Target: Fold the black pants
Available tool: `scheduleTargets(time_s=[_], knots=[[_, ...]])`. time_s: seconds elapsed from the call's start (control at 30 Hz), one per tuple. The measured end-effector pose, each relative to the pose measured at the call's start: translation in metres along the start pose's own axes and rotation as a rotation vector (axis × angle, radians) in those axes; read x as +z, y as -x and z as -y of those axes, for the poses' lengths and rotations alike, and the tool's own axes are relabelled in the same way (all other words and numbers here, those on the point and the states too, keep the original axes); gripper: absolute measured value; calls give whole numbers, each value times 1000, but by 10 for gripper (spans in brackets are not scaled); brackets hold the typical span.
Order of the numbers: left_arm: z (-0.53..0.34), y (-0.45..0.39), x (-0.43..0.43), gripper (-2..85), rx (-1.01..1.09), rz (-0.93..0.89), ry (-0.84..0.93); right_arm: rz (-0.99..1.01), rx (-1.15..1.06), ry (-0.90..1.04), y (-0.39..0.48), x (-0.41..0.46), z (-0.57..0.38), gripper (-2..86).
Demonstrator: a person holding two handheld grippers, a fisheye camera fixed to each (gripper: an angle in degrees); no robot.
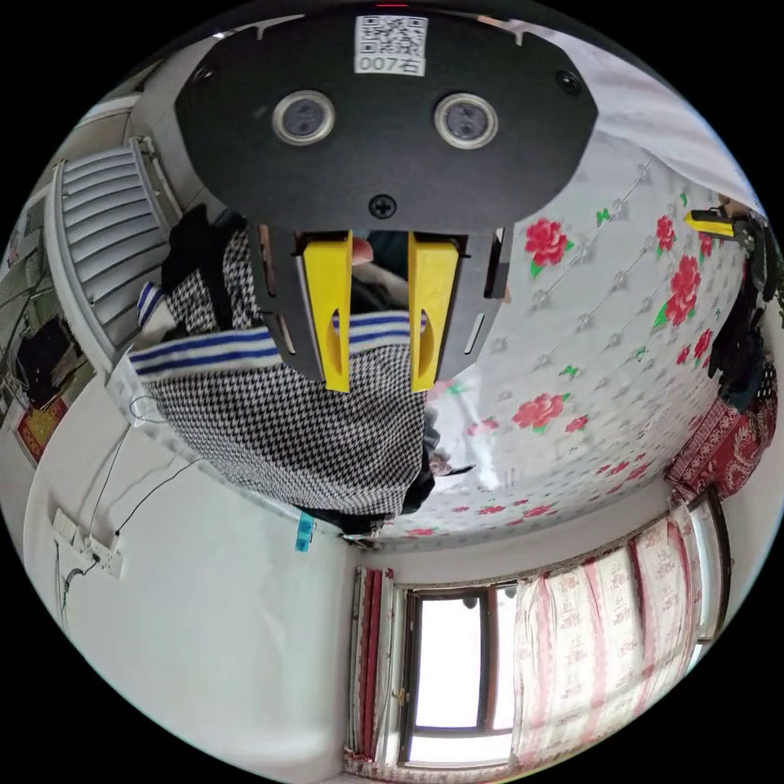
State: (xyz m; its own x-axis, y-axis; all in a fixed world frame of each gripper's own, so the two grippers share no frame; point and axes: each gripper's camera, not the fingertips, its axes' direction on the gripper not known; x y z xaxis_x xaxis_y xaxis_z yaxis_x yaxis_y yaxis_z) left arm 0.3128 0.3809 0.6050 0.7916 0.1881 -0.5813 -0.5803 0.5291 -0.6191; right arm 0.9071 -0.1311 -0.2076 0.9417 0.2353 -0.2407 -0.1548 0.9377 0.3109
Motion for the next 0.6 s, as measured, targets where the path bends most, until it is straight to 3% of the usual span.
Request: scheduleTargets(time_s=[0.33, 0.53, 0.6], knots=[[24, -111, 12, -10, -412, -171, -57, 25, -164, 3, -77, 104, 240, 113], [42, -168, 8, -10, -467, -121, -5, 58, -215, 123, -98, 174, 314, 107], [45, -180, 6, -10, -465, -87, 19, 41, -197, 267, -105, 206, 324, 87]])
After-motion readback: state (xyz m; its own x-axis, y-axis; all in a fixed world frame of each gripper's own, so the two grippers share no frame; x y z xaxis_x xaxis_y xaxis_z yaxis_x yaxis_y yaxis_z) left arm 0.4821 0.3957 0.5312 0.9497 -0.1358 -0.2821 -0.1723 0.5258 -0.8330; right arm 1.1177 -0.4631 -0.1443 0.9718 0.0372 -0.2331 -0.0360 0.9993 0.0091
